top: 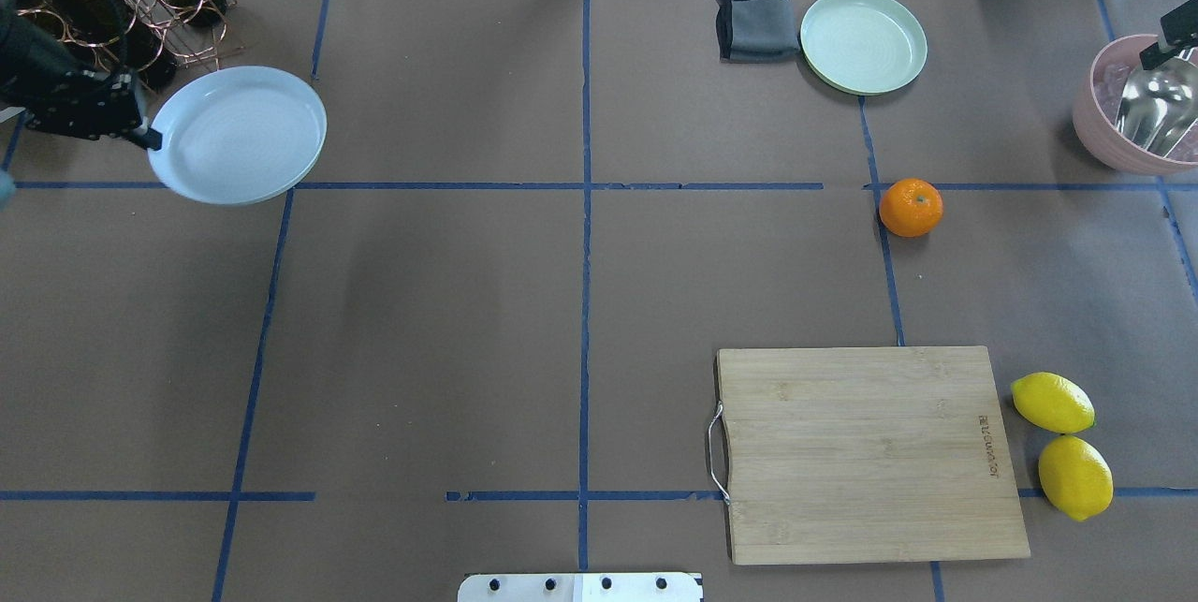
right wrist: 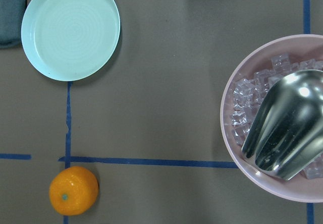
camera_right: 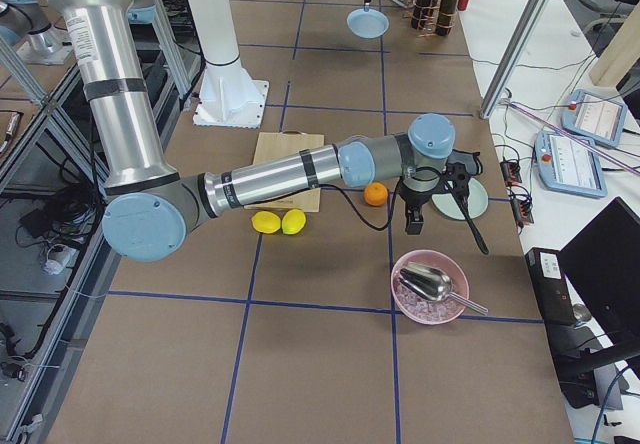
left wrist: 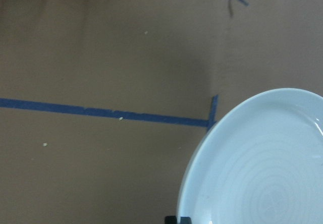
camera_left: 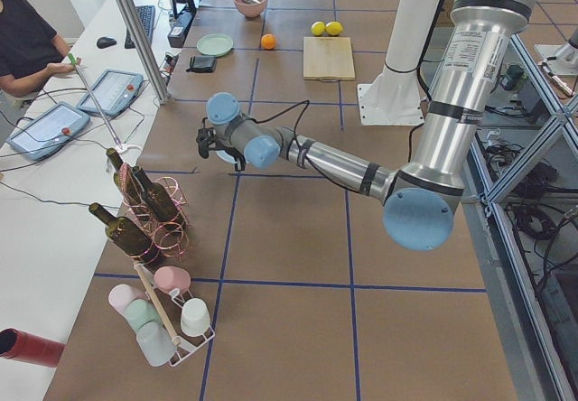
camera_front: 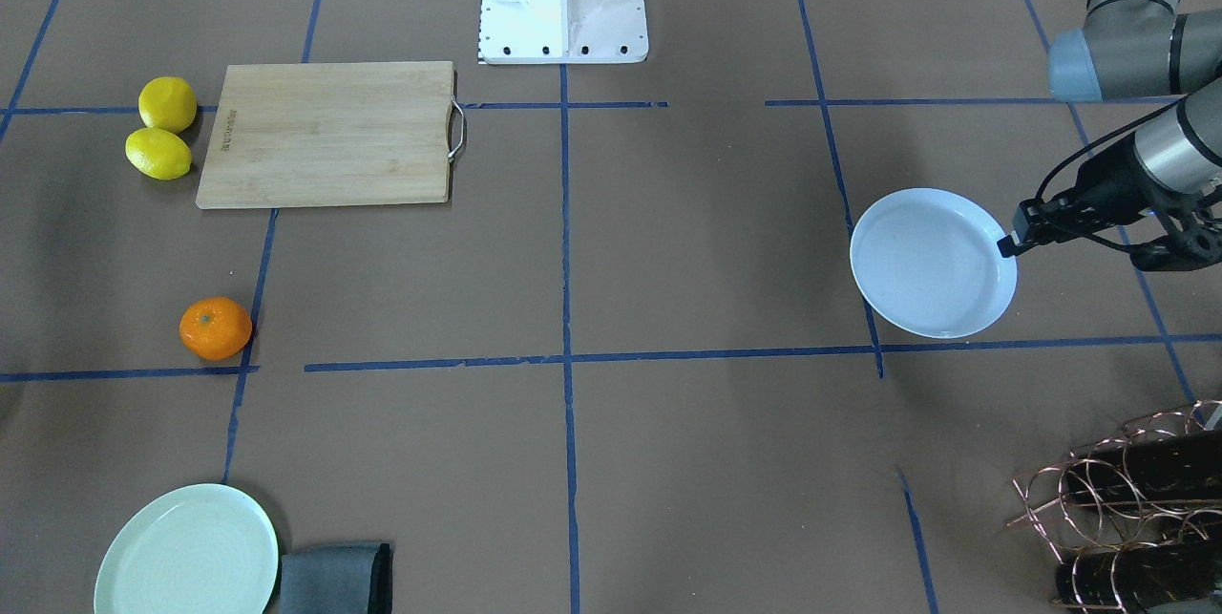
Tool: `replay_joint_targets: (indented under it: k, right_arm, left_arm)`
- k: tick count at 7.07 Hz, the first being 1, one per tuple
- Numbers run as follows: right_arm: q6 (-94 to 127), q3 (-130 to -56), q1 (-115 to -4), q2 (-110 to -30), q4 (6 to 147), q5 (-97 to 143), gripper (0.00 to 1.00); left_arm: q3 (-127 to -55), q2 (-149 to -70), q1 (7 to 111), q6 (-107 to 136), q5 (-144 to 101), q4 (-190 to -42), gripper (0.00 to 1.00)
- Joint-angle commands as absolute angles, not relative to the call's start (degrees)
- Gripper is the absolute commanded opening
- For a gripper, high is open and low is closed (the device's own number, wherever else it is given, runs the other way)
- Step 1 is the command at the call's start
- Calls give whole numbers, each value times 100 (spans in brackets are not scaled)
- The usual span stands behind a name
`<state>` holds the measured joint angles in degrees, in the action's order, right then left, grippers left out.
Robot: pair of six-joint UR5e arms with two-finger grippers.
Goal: Pick orange to plate
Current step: 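Grip the plate rim with the left gripper and lift it, then carry the light blue plate toward the table center and set it down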
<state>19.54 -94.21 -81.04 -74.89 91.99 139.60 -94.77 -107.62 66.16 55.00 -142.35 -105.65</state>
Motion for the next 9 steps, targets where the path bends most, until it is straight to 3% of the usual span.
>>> replay_joint_targets:
  k: [1,5,9]
  right_arm:
    - [2529,-9422,-7815,-7217,9132,13922,100]
    - [3366,-9387,-7515,-7207,8499,13808,100]
    - [3366,-9378,-7462,-7198,8508,13799,100]
  left_arm:
    - [-9466,-11782,5694,7312,-13681,-10257,0]
    - [-8431,-12628,4081,9744,-12169,-11854,0]
    - [-8130,-12806,3841,9782,-11830,-12050,0]
